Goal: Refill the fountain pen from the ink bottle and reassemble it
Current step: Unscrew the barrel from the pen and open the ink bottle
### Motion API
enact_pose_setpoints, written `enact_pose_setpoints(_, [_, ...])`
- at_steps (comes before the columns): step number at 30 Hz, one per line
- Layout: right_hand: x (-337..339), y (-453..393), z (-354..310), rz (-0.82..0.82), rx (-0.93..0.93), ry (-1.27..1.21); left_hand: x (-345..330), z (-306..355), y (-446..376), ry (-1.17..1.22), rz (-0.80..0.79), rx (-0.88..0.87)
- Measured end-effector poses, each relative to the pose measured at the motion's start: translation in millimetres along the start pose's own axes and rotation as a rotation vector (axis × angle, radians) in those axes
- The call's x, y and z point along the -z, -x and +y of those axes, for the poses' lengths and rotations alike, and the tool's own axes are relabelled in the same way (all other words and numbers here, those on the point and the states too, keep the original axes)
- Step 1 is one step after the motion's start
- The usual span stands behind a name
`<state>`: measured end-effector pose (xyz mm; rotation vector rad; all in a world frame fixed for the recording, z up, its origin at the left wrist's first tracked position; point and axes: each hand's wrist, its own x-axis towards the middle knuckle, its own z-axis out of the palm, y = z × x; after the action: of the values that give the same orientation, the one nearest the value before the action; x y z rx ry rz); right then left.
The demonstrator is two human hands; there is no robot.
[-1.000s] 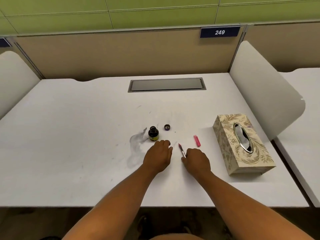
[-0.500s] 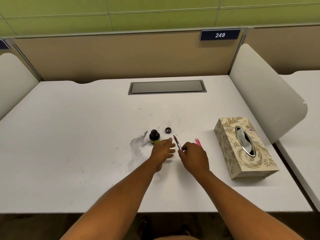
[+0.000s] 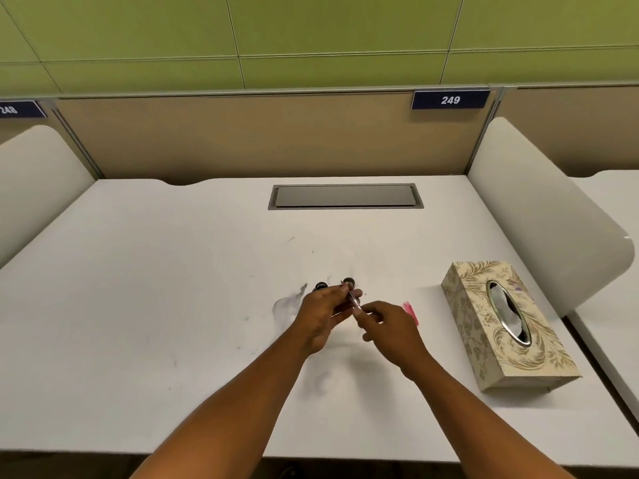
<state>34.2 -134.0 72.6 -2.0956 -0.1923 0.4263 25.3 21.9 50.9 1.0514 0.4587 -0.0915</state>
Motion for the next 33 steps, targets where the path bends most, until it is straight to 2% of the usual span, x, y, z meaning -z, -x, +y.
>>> enact_pose_setpoints(3, [-0.3, -0.3, -8.4, -0.192, -0.196, -0.327, 4.2, 6.6, 1.2, 0.053, -0.008, -0.010])
enact_pose_setpoints(9, [-6.7, -3.4, -16.8, -0.247, -0.249, -0.449, 9.1, 16.5, 4.8, 0.075, -0.064, 0.025])
enact_pose_setpoints(12, [-11.7, -5.3, -19.6, -0.215, -0.254, -0.455, 11.5, 22.2, 4.7, 0.077, -0.051, 0.033])
enact_pose_setpoints(22, [-24.9, -9.5, -19.9, 0.149, -0.073, -0.218, 13.2, 20.4, 1.0, 0.157, 0.028, 0.006])
enact_pose_setpoints(27, [-22.6, -9.4, -26.4, -0.004, -0.187, -0.337, 14.3, 24.1, -2.0, 0.167, -0.004, 0.022])
enact_pose_setpoints(30, [-18.2, -11.1, -28.3, -0.016, -0.229, -0.352, 15.6, 25.6, -4.4, 0.172, -0.029, 0.038])
enact_pose_setpoints(33, [-13.7, -12.1, -29.0, -0.094, -0.294, -0.416, 15.6, 24.8, -6.4, 0.174, -0.033, 0.043])
